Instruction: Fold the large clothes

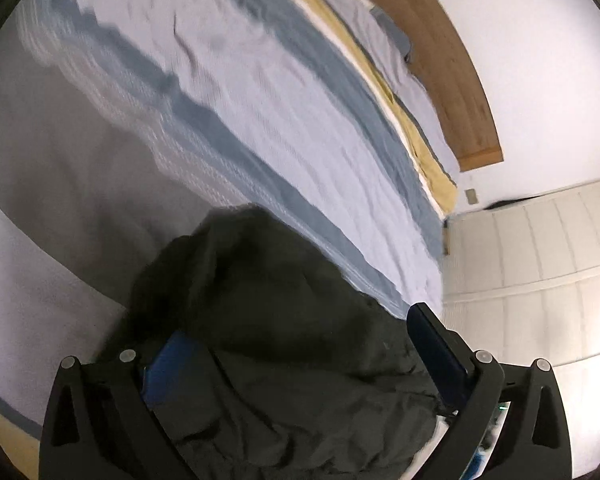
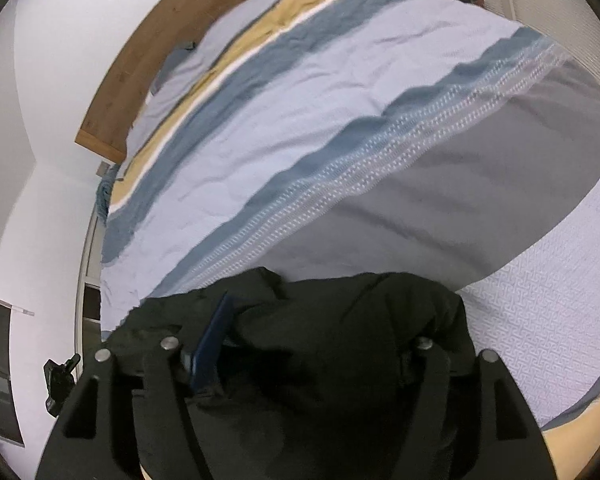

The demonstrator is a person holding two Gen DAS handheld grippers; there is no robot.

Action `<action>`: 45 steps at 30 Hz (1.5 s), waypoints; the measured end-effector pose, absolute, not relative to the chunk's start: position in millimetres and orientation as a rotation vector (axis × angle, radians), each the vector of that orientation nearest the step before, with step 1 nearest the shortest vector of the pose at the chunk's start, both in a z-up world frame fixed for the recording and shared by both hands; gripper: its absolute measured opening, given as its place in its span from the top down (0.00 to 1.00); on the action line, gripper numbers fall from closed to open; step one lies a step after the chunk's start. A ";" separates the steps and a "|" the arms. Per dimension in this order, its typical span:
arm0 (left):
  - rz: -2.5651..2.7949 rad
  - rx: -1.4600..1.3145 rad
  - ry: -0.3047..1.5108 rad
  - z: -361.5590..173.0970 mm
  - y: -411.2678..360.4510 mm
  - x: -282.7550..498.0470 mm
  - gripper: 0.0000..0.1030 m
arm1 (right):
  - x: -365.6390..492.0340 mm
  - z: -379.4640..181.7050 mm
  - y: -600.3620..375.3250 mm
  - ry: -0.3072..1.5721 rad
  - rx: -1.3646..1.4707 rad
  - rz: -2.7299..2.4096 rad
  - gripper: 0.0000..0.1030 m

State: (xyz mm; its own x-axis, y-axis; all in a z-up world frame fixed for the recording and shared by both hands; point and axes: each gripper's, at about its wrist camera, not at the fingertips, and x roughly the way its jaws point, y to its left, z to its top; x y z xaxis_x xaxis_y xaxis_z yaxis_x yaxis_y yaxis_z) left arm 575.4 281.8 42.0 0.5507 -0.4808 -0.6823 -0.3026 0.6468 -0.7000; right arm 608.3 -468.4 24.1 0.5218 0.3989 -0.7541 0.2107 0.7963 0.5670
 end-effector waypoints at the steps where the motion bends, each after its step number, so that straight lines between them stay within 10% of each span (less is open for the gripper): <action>1: -0.101 -0.873 1.006 48.5 283.6 572.7 0.03 | 606.8 28.7 -468.2 1.027 0.663 0.126 0.36; 15: -0.092 -0.397 1.016 63.4 181.6 544.8 0.03 | 568.6 94.5 -415.9 0.848 0.366 0.143 0.16; 45: -0.106 -0.146 1.140 -45.7 78.8 665.8 0.01 | 665.9 -62.2 -284.9 1.103 0.103 0.246 0.09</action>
